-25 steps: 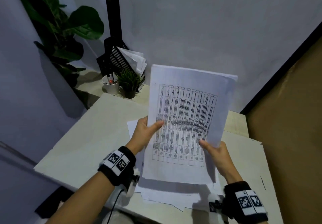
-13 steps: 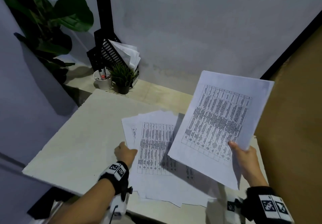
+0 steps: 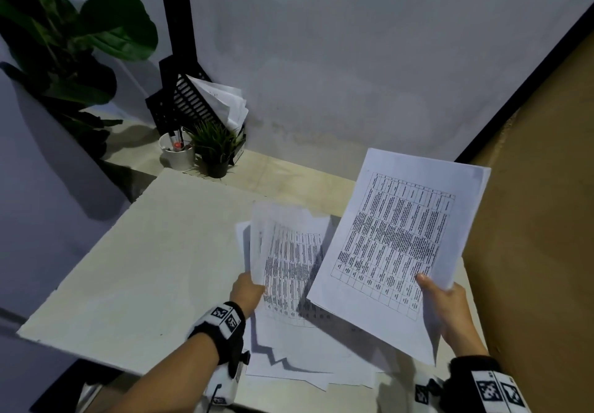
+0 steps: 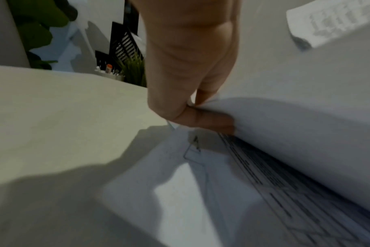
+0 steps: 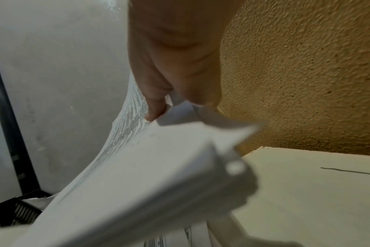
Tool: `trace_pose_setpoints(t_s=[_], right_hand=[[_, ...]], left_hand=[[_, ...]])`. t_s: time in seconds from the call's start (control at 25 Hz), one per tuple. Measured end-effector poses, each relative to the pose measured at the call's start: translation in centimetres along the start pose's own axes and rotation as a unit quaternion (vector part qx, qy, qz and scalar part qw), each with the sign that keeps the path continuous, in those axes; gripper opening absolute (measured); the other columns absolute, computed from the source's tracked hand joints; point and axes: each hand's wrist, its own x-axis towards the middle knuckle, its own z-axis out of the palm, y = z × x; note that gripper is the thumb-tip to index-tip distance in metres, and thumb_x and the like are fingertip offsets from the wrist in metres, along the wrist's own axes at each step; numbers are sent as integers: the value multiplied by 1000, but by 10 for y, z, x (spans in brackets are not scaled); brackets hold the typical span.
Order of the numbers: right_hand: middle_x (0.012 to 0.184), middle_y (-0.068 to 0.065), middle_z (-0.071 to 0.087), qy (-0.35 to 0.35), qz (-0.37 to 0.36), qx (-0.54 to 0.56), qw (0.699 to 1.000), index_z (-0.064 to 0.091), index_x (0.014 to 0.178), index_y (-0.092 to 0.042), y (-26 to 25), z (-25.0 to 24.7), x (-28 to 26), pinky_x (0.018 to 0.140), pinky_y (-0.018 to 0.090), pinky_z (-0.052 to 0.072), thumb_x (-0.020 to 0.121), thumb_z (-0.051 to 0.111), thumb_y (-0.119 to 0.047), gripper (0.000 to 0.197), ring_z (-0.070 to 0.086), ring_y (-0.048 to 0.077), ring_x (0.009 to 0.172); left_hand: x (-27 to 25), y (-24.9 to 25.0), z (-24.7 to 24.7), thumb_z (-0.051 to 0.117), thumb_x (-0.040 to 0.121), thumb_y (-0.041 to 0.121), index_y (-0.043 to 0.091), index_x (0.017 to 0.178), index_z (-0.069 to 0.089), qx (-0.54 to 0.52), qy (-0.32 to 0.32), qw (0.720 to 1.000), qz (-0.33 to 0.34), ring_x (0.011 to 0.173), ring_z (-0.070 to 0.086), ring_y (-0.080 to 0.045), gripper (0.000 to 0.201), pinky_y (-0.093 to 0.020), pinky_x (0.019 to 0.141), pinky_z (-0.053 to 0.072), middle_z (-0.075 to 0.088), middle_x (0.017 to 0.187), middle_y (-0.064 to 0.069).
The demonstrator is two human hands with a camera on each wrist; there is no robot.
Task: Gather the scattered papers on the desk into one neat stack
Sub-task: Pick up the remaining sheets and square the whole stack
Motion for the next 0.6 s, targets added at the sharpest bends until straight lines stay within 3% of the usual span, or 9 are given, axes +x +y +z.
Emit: trace_pose_setpoints(t_s=[0.04, 0.12, 0.2, 0.28, 0.36, 0.4, 0.52, 0.6], right_hand=[[69, 10, 48, 2, 3, 1, 1000, 50, 94, 4, 0, 0, 0, 53, 28, 34, 86, 61, -16, 25, 45, 22, 61], [70, 11, 49, 2, 6, 3, 1000, 50, 95, 5, 1, 1, 0, 54, 29, 36, 85, 62, -18, 27, 47, 23, 62], [73, 12, 51, -8, 18, 10, 1000, 49, 97, 5, 2, 5, 0, 59, 32, 40, 86, 62, -18, 29, 50, 27, 68], [77, 14, 52, -12, 31, 16, 999, 49, 102, 6, 2, 9, 0, 66, 36, 42, 85, 62, -20, 34, 52, 32, 76], [79, 15, 54, -19, 33, 20, 999, 50, 103, 6, 2, 13, -1, 65, 36, 43, 85, 63, -22, 36, 54, 33, 77], [80, 17, 55, -19, 30, 20, 999, 51, 103, 6, 1, 13, -2, 65, 37, 45, 84, 63, -23, 37, 55, 34, 77], [86, 22, 58, -11, 28, 25, 999, 52, 104, 6, 0, 9, -3, 68, 40, 47, 84, 63, -23, 37, 57, 37, 80], [92, 26, 60, -1, 29, 27, 999, 52, 105, 5, 2, 3, -2, 75, 45, 50, 84, 63, -24, 37, 59, 41, 87]], left_hand=[[-1, 4, -5, 53, 82, 3, 12, 90, 56, 11, 17, 999, 34, 94, 61, -32, 13, -39, 86, 51, 62, 96, -13], [-5, 11, -17, 53, 86, 12, 15, 108, 56, -30, 15, 996, 87, 92, 60, -28, 21, -32, 81, 46, 63, 99, -9], [-8, 10, -21, 56, 87, 17, 18, 116, 51, -76, -22, 993, 91, 93, 58, -24, 29, -29, 81, 43, 62, 101, -6], [-6, -3, -13, 58, 84, 9, 13, 106, 55, -6, -26, 998, 60, 90, 57, -25, 23, -29, 79, 43, 61, 96, -8], [-4, -16, -2, 54, 81, 1, 8, 79, 56, 75, -20, 997, 26, 82, 57, -25, 8, -28, 72, 43, 59, 86, -11], [-4, -19, 0, 52, 80, -1, 7, 76, 57, 89, -20, 996, 18, 80, 57, -26, 10, -28, 69, 44, 60, 84, -12], [-4, -9, -11, 54, 80, -1, -1, 95, 62, 63, 3, 997, 34, 76, 61, -28, 17, -28, 64, 48, 65, 87, -16], [-1, 6, -28, 55, 81, -1, -1, 97, 60, 48, 23, 997, 62, 72, 57, -24, 17, -26, 61, 43, 63, 83, -13]])
